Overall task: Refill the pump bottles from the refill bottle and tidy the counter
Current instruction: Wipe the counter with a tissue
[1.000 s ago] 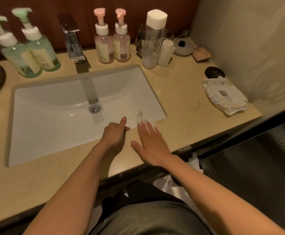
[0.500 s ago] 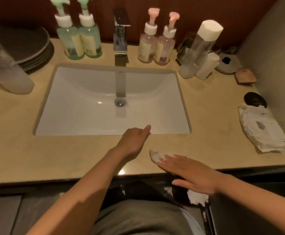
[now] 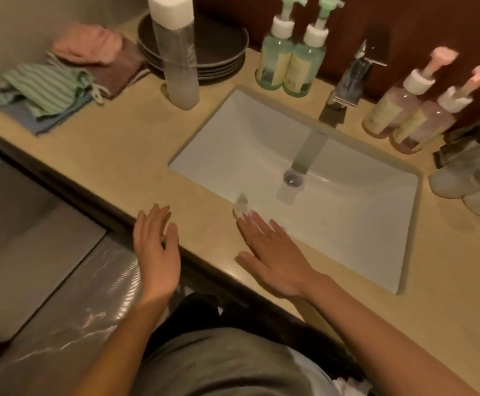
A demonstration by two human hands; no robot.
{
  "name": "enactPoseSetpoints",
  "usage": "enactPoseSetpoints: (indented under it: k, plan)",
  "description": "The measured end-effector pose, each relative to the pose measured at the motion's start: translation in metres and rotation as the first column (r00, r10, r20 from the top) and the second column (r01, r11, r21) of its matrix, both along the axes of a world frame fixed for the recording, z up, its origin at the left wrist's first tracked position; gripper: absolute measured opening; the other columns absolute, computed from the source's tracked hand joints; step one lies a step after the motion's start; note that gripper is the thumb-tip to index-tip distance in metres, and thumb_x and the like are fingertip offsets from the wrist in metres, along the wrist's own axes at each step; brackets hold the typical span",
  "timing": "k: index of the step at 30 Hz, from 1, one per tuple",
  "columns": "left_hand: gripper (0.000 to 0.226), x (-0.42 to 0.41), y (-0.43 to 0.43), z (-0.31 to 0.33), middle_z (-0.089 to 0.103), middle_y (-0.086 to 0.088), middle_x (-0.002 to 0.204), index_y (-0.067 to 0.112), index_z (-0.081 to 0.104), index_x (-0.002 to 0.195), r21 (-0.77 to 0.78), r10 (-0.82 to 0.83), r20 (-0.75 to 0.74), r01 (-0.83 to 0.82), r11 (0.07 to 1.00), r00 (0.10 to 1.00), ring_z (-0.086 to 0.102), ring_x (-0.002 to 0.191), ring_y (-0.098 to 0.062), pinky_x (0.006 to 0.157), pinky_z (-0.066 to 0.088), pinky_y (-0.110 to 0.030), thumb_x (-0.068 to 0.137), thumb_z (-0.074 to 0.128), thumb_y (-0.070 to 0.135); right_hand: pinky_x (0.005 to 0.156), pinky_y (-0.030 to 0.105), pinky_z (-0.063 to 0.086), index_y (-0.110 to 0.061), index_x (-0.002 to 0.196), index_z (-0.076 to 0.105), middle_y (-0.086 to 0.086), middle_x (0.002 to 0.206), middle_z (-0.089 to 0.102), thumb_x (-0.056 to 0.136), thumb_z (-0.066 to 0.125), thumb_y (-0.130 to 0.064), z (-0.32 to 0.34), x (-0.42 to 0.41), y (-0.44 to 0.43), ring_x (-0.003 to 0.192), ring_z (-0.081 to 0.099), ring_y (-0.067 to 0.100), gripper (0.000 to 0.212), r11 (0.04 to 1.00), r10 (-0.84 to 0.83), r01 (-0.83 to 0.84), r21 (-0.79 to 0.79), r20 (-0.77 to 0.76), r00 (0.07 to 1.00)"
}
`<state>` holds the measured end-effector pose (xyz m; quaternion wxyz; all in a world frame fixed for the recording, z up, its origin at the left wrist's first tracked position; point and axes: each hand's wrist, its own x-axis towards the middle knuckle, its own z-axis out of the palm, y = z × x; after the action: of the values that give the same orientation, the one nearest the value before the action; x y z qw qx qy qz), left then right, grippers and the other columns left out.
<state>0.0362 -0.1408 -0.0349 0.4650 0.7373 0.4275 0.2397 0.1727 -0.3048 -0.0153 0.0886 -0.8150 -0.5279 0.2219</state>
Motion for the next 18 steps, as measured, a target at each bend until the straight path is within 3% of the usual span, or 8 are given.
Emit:
enactPoseSetpoints:
  k: [3,7,11,15,18]
  plan:
    - [0.045,-0.013,-0.002,0.003,0.024,0.006,0.153,0.021,0.032,0.145,-0.202,0.178,0.011,-0.172,0.964,0.984,0.018,0.141,-0.008,0.109,0.016,-0.023,0.101,0.039,0.025,0.114,0.027,-0.015,-0.025,0.151,-0.007,-0.006,0.156,-0.010,0.099,0.017,-0.053,-0.004,-0.014,0.015,0.143,-0.017,0.009,0.064,0.974,0.227,-0.227,-0.014,0.044,0.973]
    - [0.051,-0.012,-0.013,0.012,0.026,0.015,0.145,0.024,0.018,0.149,-0.473,0.280,0.086,-0.208,0.856,0.956,0.023,0.133,-0.001,0.101,0.021,-0.018,0.101,0.036,0.028,0.112,0.022,-0.019,-0.031,0.150,-0.009,-0.012,0.155,-0.012,0.099,0.021,-0.054,0.003,-0.019,-0.012,0.142,-0.020,0.005,0.064,0.921,0.390,-0.390,-0.007,-0.014,0.921]
    - [0.052,-0.011,-0.030,0.010,0.027,0.007,0.151,0.020,0.016,0.149,-0.553,0.242,0.112,-0.142,0.821,0.964,0.026,0.129,0.001,0.100,0.021,-0.016,0.101,0.035,0.029,0.113,0.024,-0.018,-0.035,0.148,-0.012,-0.016,0.155,-0.014,0.099,0.023,-0.054,0.007,-0.002,-0.071,0.140,-0.023,0.003,0.063,0.854,0.508,-0.511,-0.099,-0.053,0.860]
    - [0.055,-0.012,-0.040,0.007,0.024,0.009,0.152,0.023,0.015,0.150,-0.589,0.194,0.100,-0.098,0.802,0.976,0.023,0.137,-0.007,0.103,0.019,-0.019,0.100,0.036,0.034,0.115,0.027,-0.011,-0.029,0.151,-0.003,-0.013,0.158,-0.004,0.099,0.025,-0.054,0.015,0.031,-0.126,0.145,-0.009,0.009,0.064,0.794,0.585,-0.579,-0.185,-0.023,0.811]
    - [0.056,-0.013,-0.038,0.005,0.025,0.011,0.152,0.025,0.017,0.149,-0.615,0.176,0.100,-0.078,0.784,0.979,0.023,0.139,-0.007,0.111,0.017,-0.024,0.099,0.038,0.038,0.115,0.027,-0.012,-0.031,0.151,-0.003,-0.016,0.158,-0.003,0.099,0.029,-0.053,0.017,0.058,-0.131,0.145,-0.008,0.008,0.064,0.724,0.651,-0.649,-0.234,-0.078,0.755]
